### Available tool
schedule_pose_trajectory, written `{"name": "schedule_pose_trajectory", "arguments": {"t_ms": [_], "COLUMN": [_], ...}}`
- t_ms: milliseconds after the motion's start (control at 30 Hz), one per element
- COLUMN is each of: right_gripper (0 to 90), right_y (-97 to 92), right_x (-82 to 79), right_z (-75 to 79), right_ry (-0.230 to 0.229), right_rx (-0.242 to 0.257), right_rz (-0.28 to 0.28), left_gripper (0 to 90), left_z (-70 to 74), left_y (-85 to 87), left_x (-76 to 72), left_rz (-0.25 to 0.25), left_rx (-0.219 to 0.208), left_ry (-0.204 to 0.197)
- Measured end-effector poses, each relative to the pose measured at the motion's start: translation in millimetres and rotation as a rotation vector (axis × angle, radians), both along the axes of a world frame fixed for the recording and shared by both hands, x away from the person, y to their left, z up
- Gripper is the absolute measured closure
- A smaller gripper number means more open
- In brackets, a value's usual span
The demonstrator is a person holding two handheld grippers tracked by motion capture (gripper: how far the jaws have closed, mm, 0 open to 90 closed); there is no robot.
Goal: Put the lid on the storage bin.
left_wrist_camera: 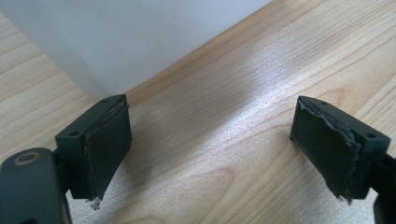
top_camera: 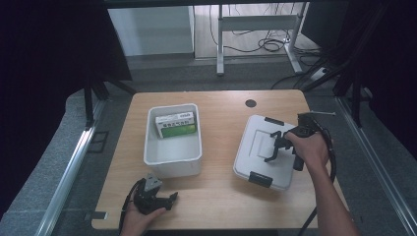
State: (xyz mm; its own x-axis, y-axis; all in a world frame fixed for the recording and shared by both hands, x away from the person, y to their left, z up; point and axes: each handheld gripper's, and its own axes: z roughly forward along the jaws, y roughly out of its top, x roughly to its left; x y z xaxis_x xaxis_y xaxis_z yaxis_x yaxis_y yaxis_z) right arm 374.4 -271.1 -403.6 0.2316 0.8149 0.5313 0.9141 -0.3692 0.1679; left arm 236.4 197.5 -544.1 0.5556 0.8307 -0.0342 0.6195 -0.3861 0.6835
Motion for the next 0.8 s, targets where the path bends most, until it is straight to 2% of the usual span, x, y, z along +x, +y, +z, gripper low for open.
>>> {"name": "schedule_pose_trajectory", "arguments": {"t_ms": [367,800], "right_gripper": [84.9,84.8], "right_y": [-0.8,7.2], "right_x": [-2.5,-0.7], "right_z": [20.1,36.2], "right_ry": [-0.042,-0.075], "right_rx": [0.001,0.002], "right_rz": [0.017,0.036], "left_gripper": [12.4,12.4], "left_z": [-0.1,-0.1], "left_y": [-0.1,0.0], "left_x": [0.1,0.1], "left_rz": [0.001,0.001], "left_rx": [-0.001,-0.001], "left_ry": [-0.002,-0.002]}}
